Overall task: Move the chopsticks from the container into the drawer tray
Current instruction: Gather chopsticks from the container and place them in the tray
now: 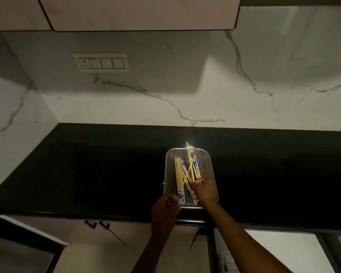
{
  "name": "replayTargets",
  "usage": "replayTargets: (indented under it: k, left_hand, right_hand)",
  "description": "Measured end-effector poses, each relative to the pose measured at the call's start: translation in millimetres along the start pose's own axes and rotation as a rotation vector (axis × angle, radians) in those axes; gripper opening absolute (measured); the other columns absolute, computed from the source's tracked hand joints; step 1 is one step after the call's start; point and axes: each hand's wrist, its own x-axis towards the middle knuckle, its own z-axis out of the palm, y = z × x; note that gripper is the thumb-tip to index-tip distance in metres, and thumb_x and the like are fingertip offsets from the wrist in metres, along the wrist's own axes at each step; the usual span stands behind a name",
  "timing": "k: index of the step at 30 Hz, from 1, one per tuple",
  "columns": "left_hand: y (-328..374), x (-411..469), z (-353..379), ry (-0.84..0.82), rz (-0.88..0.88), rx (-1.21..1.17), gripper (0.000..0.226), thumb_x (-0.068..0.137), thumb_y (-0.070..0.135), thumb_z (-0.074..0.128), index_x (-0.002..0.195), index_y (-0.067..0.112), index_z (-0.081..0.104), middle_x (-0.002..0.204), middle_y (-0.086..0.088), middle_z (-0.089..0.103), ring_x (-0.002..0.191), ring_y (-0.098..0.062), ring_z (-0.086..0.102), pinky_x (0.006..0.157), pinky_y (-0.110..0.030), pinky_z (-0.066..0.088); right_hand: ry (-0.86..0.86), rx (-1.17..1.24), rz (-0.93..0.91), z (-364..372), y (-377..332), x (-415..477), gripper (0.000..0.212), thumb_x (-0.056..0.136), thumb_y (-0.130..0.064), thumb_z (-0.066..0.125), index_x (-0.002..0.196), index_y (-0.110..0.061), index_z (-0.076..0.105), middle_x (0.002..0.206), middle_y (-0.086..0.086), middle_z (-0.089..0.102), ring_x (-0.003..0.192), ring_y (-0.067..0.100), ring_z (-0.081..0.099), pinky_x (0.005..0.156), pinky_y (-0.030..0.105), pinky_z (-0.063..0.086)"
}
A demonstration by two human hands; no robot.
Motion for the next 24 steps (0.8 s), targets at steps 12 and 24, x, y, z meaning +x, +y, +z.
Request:
replayTargets:
  k: [12,24]
  left_hand:
    - [53.1,12.7,0.2,-0.55,-0.393,-0.314,0.029,0.091,0.03,0.073,0.111,0.01,0.07,0.096,-0.015,0.08,0.086,-0.029,0.079,0.073,-0.032,0.063]
    - [31.3,18.8,-2.8,-0.294,-0.359,-0.204,0.013,0.096,0.002,0.062,0.091,0.006,0.073,0.083,-0.011,0.08,0.074,-0.024,0.08,0.061,-0.029,0.063]
  right_hand:
    - [-0.225,0.294,-0.354,-24.6,-11.0,-32.0,0.017,0.096,-0.005,0.059,0.098,-0.011,0.074,0.095,0.005,0.079,0.087,0.016,0.076,0.075,0.024,0.061]
    - [-0.153,0.441,-0.187,37.1,-7.0,-21.5,0.01,0.097,-0.016,0.056,0.092,-0.02,0.063,0.093,0.013,0.078,0.085,0.031,0.076,0.069,0.042,0.06]
